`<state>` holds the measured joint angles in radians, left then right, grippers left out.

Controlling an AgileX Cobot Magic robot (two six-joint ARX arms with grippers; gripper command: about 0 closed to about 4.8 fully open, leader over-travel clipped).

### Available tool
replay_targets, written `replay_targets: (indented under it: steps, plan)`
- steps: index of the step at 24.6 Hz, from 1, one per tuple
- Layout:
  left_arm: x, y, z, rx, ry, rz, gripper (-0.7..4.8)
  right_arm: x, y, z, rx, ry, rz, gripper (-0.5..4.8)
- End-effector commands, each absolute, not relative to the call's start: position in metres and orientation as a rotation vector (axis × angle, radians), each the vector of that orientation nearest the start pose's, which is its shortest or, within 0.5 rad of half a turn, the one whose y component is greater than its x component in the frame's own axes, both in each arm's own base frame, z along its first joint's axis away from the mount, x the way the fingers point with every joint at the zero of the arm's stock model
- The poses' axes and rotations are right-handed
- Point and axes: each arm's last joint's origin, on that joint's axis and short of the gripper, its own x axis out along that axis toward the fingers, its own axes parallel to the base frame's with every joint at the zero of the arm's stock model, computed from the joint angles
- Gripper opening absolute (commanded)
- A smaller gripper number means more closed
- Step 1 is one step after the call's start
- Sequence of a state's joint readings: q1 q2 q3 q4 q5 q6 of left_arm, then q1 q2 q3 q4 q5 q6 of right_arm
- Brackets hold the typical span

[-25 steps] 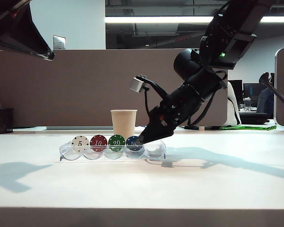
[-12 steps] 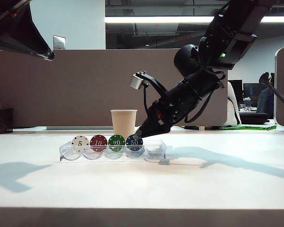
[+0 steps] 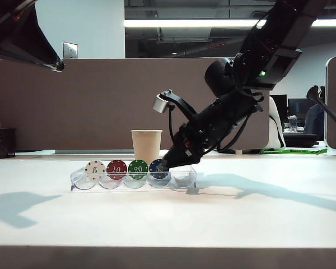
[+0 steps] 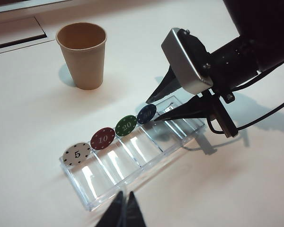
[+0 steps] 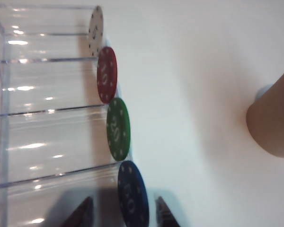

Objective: Pick up the chip with the greater value and put it into the paper cup.

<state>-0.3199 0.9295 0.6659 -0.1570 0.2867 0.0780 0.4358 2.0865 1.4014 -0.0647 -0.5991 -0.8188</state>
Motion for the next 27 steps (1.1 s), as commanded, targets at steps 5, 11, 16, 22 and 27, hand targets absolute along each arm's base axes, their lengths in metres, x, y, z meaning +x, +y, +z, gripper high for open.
replay_targets:
  steps: [5, 11, 16, 22, 27]
  plan:
    - [0.1884, -0.0713, 0.2715, 0.081, 0.400, -0.620, -0.01, 0.3979, 0.2040, 0.1666, -0.644, 0.299, 1.231, 1.28]
    - [0.1883, -0.0712, 0.2713, 0.081, 0.402, -0.620, -0.01, 0.3979, 0.2040, 0.1666, -0.640, 0.300, 1.233, 0.84]
    - [0.1882, -0.0712, 0.2712, 0.081, 0.403, -0.620, -0.01, 0.3979, 0.2040, 0.1666, -0.640, 0.300, 1.233, 0.43]
    - [0.1881, -0.0712, 0.2710, 0.081, 0.405, -0.620, -0.01, 0.3978, 0.2040, 0.1666, -0.640, 0.300, 1.234, 0.31]
    - [0.1881, -0.0712, 0.2710, 0.081, 0.405, -0.620, -0.01, 0.3978, 0.2041, 0.1667, -0.638, 0.297, 1.237, -0.01]
